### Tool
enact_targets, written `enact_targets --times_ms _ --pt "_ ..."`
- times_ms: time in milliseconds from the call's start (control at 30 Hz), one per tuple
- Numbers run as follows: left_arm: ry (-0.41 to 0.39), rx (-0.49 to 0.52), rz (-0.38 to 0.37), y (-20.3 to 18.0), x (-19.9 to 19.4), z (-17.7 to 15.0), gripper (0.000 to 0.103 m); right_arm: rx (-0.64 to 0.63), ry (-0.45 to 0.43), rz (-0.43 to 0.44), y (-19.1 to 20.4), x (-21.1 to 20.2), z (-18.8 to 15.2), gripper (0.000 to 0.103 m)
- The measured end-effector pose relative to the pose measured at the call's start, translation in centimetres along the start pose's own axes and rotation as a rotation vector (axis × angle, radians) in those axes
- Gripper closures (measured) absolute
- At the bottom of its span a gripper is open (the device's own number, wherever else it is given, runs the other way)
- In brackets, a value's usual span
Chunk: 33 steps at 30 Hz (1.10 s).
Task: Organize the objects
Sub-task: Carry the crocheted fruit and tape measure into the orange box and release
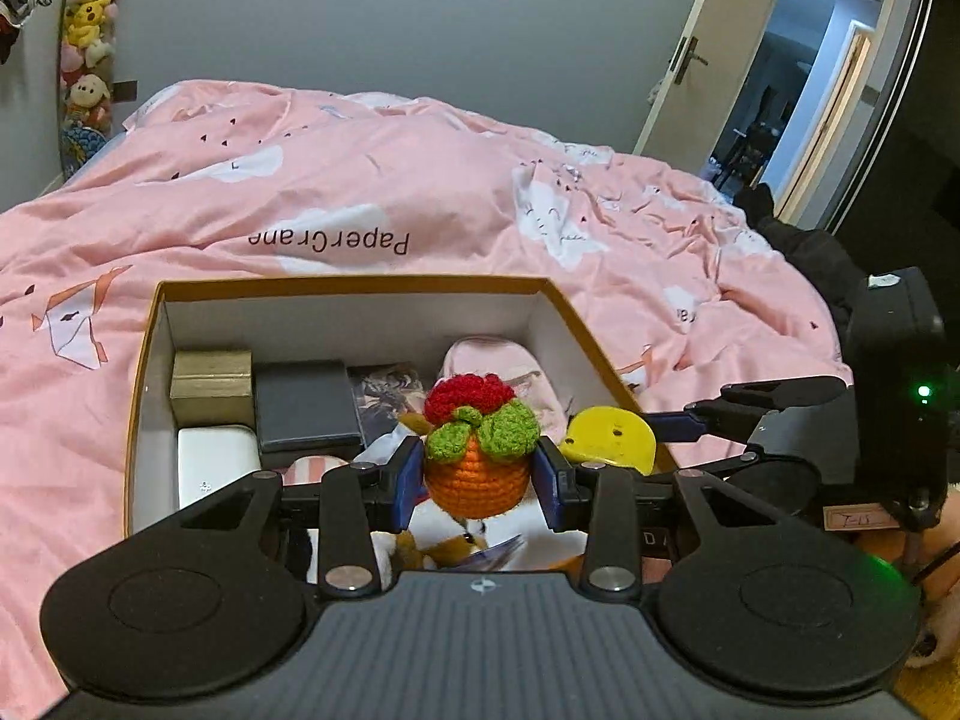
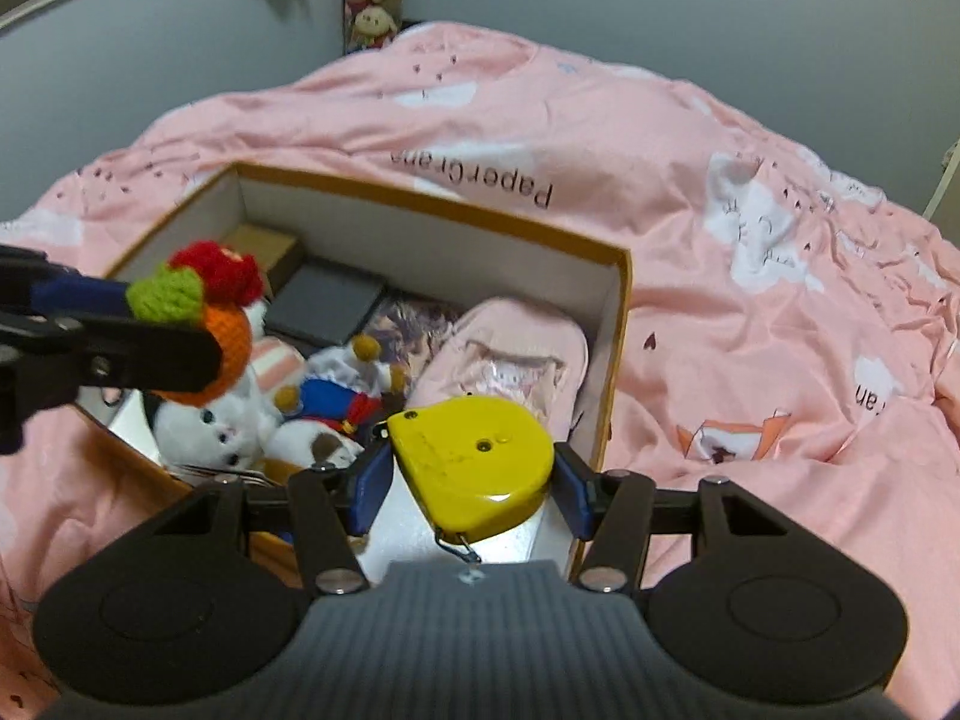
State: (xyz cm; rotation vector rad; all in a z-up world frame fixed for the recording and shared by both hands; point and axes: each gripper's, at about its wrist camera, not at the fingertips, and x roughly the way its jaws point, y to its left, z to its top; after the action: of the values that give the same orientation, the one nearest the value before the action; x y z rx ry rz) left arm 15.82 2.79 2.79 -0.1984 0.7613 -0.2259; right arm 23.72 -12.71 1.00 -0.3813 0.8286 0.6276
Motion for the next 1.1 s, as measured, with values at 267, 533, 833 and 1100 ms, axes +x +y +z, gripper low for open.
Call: enact_targets --times_ms 267,533,833,1100 --pt "0.032 -0.031 -0.003 1.2 1.9 0.0 0.059 -0.081 0.060 -0.032 0.9 1.5 -0.1 0.044" --pt "0.047 -0.048 -0.002 1.7 2.1 0.1 0.059 -0.101 0.137 -0.030 1.1 2.2 0.5 0.047" --pt "0.087 -0.017 0.008 0.8 2.4 1.0 0.059 -0.070 0.023 -0.048 0.5 -1.1 0.3 0.042" --pt "0.110 -0.026 -0.021 -0.2 2.9 0.9 0.059 0.387 -0.312 -0.140 -4.3 -5.5 -4.8 0.033"
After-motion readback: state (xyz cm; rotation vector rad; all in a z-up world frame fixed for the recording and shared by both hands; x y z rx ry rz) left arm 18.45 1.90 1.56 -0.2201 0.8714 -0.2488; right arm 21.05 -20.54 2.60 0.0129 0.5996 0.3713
